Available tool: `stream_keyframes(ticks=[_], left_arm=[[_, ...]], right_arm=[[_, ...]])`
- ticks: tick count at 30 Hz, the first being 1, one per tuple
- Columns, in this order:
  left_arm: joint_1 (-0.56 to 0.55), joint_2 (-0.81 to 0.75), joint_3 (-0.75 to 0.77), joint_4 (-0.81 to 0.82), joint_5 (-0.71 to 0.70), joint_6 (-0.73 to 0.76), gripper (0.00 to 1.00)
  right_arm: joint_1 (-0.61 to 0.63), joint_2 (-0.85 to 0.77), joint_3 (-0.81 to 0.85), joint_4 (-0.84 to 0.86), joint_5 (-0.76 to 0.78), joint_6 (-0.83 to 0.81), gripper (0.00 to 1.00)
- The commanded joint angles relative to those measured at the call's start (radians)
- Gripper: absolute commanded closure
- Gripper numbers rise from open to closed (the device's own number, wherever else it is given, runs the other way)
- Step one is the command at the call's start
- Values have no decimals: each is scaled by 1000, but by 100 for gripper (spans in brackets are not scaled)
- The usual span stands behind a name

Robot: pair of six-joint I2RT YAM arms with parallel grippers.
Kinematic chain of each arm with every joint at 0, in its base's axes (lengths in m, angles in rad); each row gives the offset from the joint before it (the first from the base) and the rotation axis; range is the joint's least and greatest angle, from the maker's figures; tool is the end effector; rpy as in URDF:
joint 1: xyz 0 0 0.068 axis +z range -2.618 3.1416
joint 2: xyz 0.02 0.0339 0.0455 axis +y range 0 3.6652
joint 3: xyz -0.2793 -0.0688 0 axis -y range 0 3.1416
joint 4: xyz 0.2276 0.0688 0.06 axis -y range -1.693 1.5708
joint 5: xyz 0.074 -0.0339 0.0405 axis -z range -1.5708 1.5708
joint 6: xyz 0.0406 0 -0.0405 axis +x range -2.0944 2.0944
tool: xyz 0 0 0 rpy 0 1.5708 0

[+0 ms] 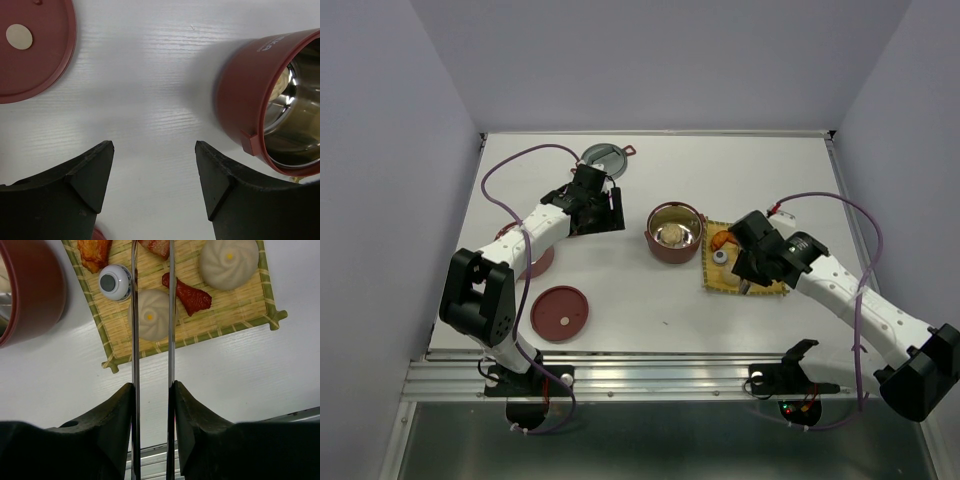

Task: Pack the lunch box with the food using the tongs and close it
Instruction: Pick up the fake food from the plate, then place the fake food in the packing box.

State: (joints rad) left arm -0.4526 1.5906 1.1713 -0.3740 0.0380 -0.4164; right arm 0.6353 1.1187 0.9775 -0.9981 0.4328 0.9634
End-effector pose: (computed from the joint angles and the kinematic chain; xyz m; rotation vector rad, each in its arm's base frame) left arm 0.3035 -0.1493 0.2732 0.0624 2.4117 -0.4575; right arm 0.1535 0.0920 0.2914 0.5350 2.4833 0.0098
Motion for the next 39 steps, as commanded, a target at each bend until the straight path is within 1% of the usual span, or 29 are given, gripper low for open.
stream_keyframes(ticks=[1, 8, 13, 16, 23, 26, 31, 39], left_arm=[[-8, -6, 21, 18, 2, 13, 23], [-9, -4, 25, 18, -1, 11, 23], [-9, -3, 33, 15, -9, 13, 23], [-8, -3, 36, 10, -13, 13, 23], [-9, -12, 33, 6, -18, 7, 23], [-9, -15, 34, 4, -23, 5, 23], [-8, -27, 30, 0, -27, 4, 23], [-9, -49, 13, -3, -27, 4, 23]], right_arm=[[-6, -17, 87, -17, 27, -3, 71], [-6, -14, 191, -88, 58, -32, 74], [-6, 21, 286, -86, 12, -91, 75], [-6, 47, 334, -54, -26, -126, 76], [55, 114, 440, -16, -57, -169, 76], [104, 154, 470, 4, -62, -184, 76], [190, 205, 495, 21, -54, -186, 75], [224, 243, 457, 76, -72, -186, 72]])
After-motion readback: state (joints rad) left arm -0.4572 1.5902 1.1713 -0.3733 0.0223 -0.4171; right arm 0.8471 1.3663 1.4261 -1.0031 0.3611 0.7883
